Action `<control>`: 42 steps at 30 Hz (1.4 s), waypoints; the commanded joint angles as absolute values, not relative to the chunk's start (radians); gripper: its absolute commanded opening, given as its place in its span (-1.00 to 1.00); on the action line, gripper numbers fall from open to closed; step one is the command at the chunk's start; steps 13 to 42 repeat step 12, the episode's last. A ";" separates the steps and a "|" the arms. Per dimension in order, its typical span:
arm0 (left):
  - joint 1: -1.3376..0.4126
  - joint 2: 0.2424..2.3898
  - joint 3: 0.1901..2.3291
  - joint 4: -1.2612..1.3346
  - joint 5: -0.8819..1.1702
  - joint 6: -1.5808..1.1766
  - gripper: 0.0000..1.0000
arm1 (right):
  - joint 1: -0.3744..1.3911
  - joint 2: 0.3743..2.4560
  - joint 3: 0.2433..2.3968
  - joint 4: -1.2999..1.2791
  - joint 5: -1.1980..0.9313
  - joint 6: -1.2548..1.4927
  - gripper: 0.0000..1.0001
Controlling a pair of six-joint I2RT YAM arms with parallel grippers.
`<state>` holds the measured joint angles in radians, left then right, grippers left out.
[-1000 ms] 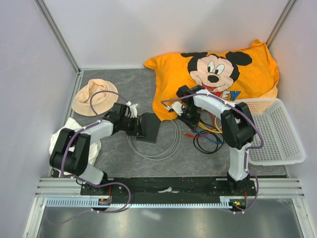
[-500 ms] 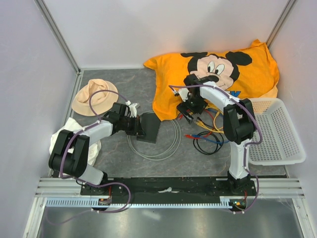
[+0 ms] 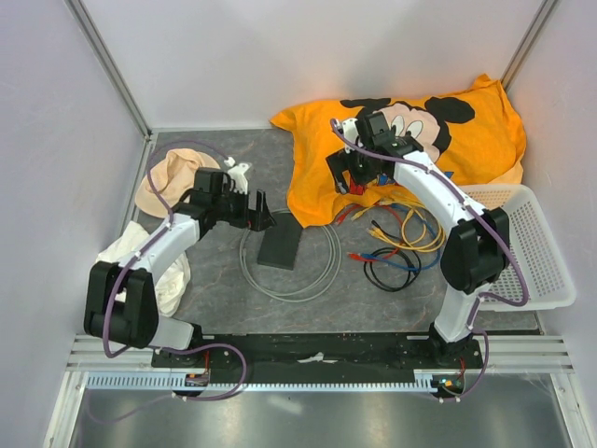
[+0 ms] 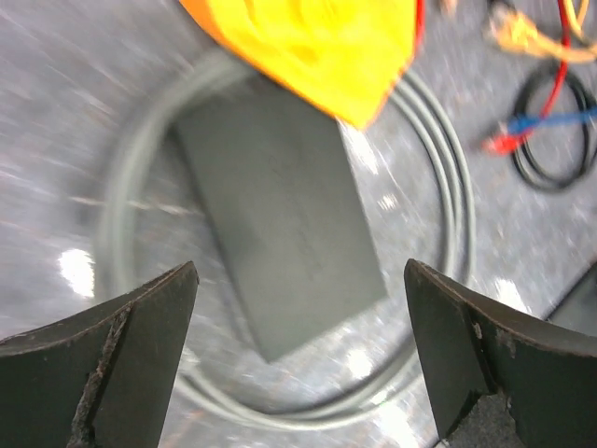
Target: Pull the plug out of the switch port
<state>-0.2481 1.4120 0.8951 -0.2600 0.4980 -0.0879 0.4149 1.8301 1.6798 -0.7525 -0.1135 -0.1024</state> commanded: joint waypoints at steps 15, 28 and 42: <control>-0.135 1.325 0.861 -0.138 0.356 -0.100 0.99 | 0.537 1.793 1.554 -0.703 -0.035 -0.084 0.96; -0.135 1.325 0.861 -0.138 0.356 -0.100 0.99 | 0.537 1.793 1.554 -0.703 -0.035 -0.084 0.96; -0.135 1.325 0.861 -0.138 0.356 -0.100 0.99 | 0.537 1.793 1.554 -0.703 -0.035 -0.084 0.96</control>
